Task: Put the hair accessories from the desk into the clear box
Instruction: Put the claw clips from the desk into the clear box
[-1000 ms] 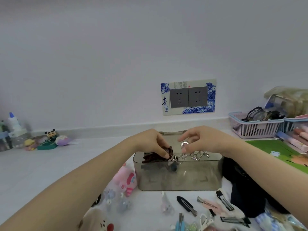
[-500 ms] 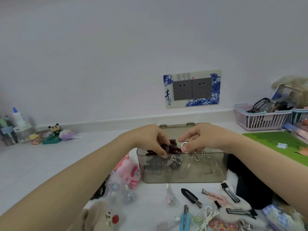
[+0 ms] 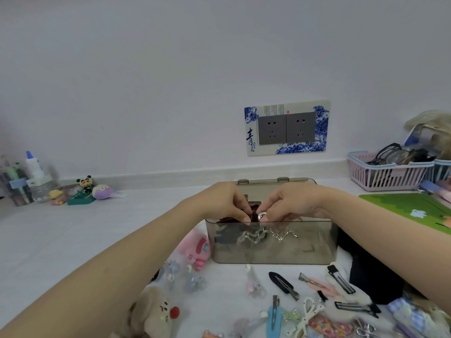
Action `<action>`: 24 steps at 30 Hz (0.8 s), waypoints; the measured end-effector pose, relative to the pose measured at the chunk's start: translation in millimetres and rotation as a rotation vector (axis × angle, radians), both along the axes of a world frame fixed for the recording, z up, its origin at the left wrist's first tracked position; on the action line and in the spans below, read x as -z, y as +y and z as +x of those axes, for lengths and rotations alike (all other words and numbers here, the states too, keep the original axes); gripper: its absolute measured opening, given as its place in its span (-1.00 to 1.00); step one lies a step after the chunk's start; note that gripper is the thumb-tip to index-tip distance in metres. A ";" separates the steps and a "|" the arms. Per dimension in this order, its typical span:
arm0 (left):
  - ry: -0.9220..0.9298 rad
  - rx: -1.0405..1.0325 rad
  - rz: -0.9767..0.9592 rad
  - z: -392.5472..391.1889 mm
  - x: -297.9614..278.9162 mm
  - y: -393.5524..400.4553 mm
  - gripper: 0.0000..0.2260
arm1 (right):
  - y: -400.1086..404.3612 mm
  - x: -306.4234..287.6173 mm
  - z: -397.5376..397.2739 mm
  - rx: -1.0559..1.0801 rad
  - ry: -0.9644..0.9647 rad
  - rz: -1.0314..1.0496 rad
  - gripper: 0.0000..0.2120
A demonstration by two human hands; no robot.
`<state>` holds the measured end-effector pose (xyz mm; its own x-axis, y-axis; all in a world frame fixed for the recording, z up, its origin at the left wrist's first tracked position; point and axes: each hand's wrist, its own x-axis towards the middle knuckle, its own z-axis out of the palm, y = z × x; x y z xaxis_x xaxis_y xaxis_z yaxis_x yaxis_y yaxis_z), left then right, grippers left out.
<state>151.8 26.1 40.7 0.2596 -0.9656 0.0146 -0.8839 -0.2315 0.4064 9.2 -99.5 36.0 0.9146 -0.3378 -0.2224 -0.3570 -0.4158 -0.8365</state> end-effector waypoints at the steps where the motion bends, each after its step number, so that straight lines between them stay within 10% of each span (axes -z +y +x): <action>1: 0.015 0.000 0.006 1.3 -0.1 0.6 -0.80 | 1.2 0.6 3.0 -0.004 0.010 0.013 -0.75; 24: -0.002 -0.005 0.095 10.5 3.3 16.0 -0.80 | 20.0 14.6 30.6 0.060 0.045 0.057 -0.84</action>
<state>162.2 42.1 37.4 0.2645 -0.9614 -0.0765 -0.8834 -0.2733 0.3806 39.8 -79.5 21.4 0.8815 -0.3777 -0.2833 -0.4178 -0.3445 -0.8407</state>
